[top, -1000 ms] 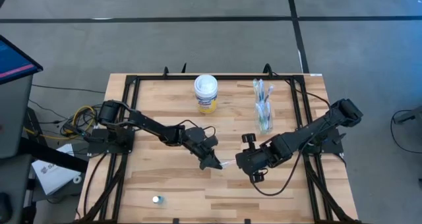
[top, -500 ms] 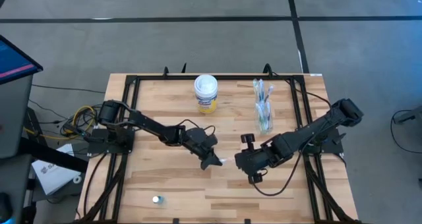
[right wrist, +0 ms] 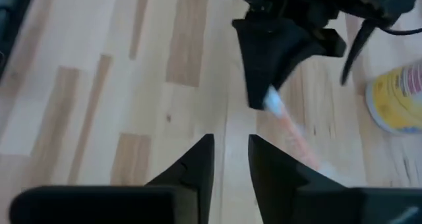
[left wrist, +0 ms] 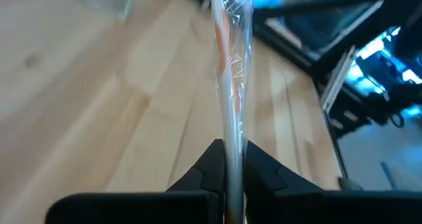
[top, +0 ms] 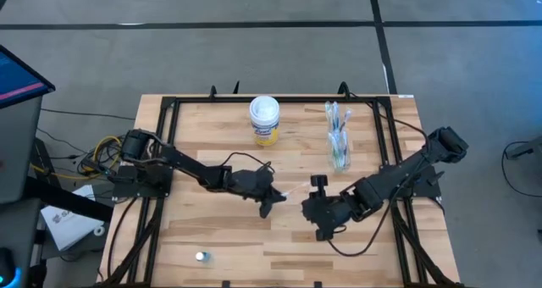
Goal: Pick & Place toothbrushing station
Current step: Put the orange toothbrush into the transparent organizer
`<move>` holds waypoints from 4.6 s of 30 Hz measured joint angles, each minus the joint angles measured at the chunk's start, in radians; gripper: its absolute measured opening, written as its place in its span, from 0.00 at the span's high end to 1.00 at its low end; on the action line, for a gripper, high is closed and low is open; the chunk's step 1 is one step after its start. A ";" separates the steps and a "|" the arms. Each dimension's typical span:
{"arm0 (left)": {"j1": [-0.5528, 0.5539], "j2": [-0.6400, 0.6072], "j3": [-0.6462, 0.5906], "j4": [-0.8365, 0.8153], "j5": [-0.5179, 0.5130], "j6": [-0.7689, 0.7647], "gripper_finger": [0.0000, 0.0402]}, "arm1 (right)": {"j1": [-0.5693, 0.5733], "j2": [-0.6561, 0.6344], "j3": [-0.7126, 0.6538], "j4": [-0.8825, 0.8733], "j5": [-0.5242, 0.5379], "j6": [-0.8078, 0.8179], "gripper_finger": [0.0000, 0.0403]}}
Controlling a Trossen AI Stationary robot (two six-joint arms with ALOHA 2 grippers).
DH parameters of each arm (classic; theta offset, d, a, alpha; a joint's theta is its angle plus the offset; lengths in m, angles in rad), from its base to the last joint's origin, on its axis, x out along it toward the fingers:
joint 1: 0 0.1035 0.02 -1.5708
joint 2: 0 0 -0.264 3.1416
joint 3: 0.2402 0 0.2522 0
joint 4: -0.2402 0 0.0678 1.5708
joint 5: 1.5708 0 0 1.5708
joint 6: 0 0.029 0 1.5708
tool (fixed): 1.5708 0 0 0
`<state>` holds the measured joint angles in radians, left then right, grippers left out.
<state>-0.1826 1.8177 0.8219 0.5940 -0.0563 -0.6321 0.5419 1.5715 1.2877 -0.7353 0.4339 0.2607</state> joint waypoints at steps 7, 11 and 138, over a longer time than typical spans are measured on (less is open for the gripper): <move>-0.083 -0.145 -0.109 0.093 -0.230 0.099 0.96 | 0.035 0.000 0.000 0.105 0.048 0.003 0.78; -0.149 -0.231 -0.168 0.148 -0.359 0.183 0.96 | 0.034 0.000 -0.002 0.157 0.092 -0.004 0.78; -0.207 -0.372 -0.392 0.575 -0.391 0.538 0.76 | -0.376 -0.458 -0.496 1.068 -0.255 -0.290 1.00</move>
<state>-0.3893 1.4456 0.4297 1.1687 -0.4477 -0.0944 0.1659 1.1131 0.7914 0.3327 0.1791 -0.0296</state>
